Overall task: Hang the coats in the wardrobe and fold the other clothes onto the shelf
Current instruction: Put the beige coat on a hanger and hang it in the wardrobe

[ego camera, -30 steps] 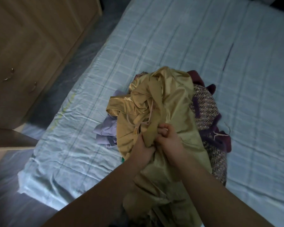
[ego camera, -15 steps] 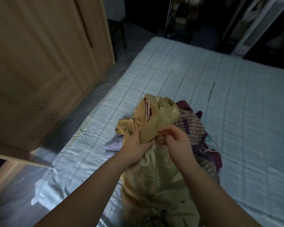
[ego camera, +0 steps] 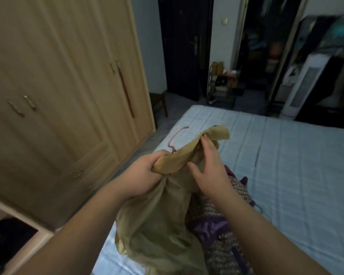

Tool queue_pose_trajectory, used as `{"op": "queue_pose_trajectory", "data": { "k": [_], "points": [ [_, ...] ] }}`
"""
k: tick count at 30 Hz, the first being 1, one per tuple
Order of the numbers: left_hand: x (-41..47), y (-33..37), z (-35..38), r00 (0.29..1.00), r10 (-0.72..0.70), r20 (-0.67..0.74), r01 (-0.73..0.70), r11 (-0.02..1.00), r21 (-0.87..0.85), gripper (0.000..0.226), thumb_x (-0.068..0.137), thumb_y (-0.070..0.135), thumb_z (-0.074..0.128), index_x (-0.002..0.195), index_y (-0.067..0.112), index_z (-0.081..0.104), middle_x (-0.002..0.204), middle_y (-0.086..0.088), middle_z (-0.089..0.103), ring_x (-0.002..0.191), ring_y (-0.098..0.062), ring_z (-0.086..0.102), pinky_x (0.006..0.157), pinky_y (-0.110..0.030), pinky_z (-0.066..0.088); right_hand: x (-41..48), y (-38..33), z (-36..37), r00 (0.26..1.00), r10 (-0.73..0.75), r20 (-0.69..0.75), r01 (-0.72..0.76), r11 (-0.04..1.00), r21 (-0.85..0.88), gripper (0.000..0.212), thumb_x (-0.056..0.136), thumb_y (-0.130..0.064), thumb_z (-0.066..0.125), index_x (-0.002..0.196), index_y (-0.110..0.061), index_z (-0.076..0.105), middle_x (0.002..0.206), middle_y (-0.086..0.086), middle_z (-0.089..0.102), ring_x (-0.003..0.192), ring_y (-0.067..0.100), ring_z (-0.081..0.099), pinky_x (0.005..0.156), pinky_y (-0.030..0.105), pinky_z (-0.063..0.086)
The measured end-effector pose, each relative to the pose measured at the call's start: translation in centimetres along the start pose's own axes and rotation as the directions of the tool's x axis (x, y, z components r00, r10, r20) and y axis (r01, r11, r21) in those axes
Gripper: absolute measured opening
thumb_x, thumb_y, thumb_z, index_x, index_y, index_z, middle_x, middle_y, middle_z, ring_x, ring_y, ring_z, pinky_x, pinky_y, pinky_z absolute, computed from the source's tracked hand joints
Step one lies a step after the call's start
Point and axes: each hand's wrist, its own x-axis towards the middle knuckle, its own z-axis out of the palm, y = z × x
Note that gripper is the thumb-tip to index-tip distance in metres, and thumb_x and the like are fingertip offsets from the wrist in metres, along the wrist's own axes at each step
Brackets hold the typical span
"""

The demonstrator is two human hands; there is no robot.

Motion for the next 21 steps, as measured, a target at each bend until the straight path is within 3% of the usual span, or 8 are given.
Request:
{"op": "queue_pose_trajectory", "data": {
  "k": [3, 6, 8, 10, 13, 15, 18, 21],
  "points": [
    [-0.8, 2.6, -2.3, 0.997, 0.06, -0.045, -0.061, 0.998, -0.028, 0.033, 0.078, 0.016, 0.072, 0.104, 0.035, 0.068, 0.111, 0.022, 0.069, 0.106, 0.006, 0.062, 0.091, -0.011, 0.044, 0.7, -1.9, -1.1, 0.99, -0.026, -0.139, 0.023, 1.0, -0.022, 0.063, 0.088, -0.028, 0.065, 0.143, -0.029, 0.035, 0.14, -0.005, 0.044, 0.13, 0.012, 0.041, 0.111, 0.037, 0.038],
    [-1.4, 4.2, -3.9, 0.996, 0.081, -0.045, -0.081, 0.997, 0.02, 0.028, 0.079, 0.021, 0.07, 0.105, 0.031, 0.068, 0.112, 0.022, 0.068, 0.108, 0.006, 0.061, 0.093, -0.013, 0.043, 1.3, -3.8, -2.0, 0.99, -0.057, -0.131, 0.046, 0.995, -0.084, 0.034, 0.091, -0.025, 0.058, 0.124, -0.03, 0.051, 0.12, -0.005, 0.055, 0.112, 0.016, 0.054, 0.093, 0.037, 0.049],
    [-1.8, 4.3, -5.0, 0.995, 0.059, -0.075, -0.052, 0.994, 0.096, 0.029, 0.079, 0.026, 0.066, 0.105, 0.038, 0.067, 0.108, 0.024, 0.068, 0.107, 0.003, 0.062, 0.095, -0.021, 0.046, 1.4, -4.9, -2.4, 0.994, -0.068, -0.091, 0.054, 0.986, -0.156, 0.018, 0.092, -0.026, 0.053, 0.109, -0.029, 0.058, 0.107, -0.003, 0.058, 0.099, 0.021, 0.057, 0.08, 0.041, 0.051],
    [-2.2, 3.8, -6.1, 0.984, 0.028, -0.177, 0.003, 0.985, 0.171, 0.033, 0.078, 0.022, 0.063, 0.095, 0.051, 0.062, 0.099, 0.025, 0.068, 0.1, -0.002, 0.064, 0.089, -0.024, 0.049, 1.0, -5.5, -2.5, 0.991, -0.055, -0.122, 0.034, 0.985, -0.17, 0.015, 0.095, -0.026, 0.05, 0.106, -0.029, 0.058, 0.104, -0.002, 0.057, 0.093, 0.021, 0.057, 0.074, 0.038, 0.049],
    [-2.8, 2.9, -7.6, 0.962, -0.011, -0.271, 0.1, 0.943, 0.319, 0.031, 0.08, 0.02, 0.059, 0.084, 0.051, 0.055, 0.082, 0.02, 0.065, 0.084, -0.01, 0.064, 0.072, -0.027, 0.05, -0.8, -6.4, -2.4, 0.973, 0.035, -0.229, -0.042, 0.999, -0.028, 0.012, 0.101, -0.025, 0.045, 0.107, -0.028, 0.054, 0.106, -0.005, 0.049, 0.08, 0.005, 0.052, 0.062, 0.021, 0.041],
    [-3.2, 2.3, -8.1, 0.964, -0.022, -0.267, 0.135, 0.9, 0.415, 0.017, 0.082, 0.03, 0.057, 0.093, 0.043, 0.055, 0.086, 0.015, 0.067, 0.086, -0.017, 0.065, 0.074, -0.035, 0.054, -1.9, -7.4, -1.9, 0.947, 0.101, -0.305, -0.083, 0.994, 0.072, 0.01, 0.102, -0.023, 0.043, 0.106, -0.028, 0.05, 0.112, -0.006, 0.045, 0.082, -0.002, 0.048, 0.063, 0.009, 0.033],
    [-3.6, 1.3, -8.6, 0.959, 0.02, -0.282, 0.125, 0.865, 0.486, 0.022, 0.084, 0.036, 0.058, 0.104, 0.041, 0.053, 0.096, 0.011, 0.07, 0.091, -0.023, 0.066, 0.074, -0.035, 0.053, -2.6, -8.4, -1.2, 0.906, 0.159, -0.393, -0.094, 0.979, 0.18, 0.011, 0.101, -0.016, 0.045, 0.103, -0.026, 0.048, 0.12, -0.006, 0.041, 0.089, -0.006, 0.047, 0.069, 0.006, 0.034],
    [-4.6, 0.2, -10.0, 0.964, 0.124, -0.234, 0.024, 0.838, 0.544, 0.022, 0.083, 0.03, 0.059, 0.088, 0.046, 0.045, 0.089, 0.014, 0.064, 0.091, -0.023, 0.065, 0.068, -0.032, 0.045, -3.5, -9.6, -0.3, 0.868, 0.115, -0.484, -0.052, 0.989, 0.141, 0.014, 0.099, -0.016, 0.043, 0.1, -0.03, 0.045, 0.131, -0.007, 0.04, 0.1, 0.002, 0.047, 0.085, 0.019, 0.039]
  ]
}}
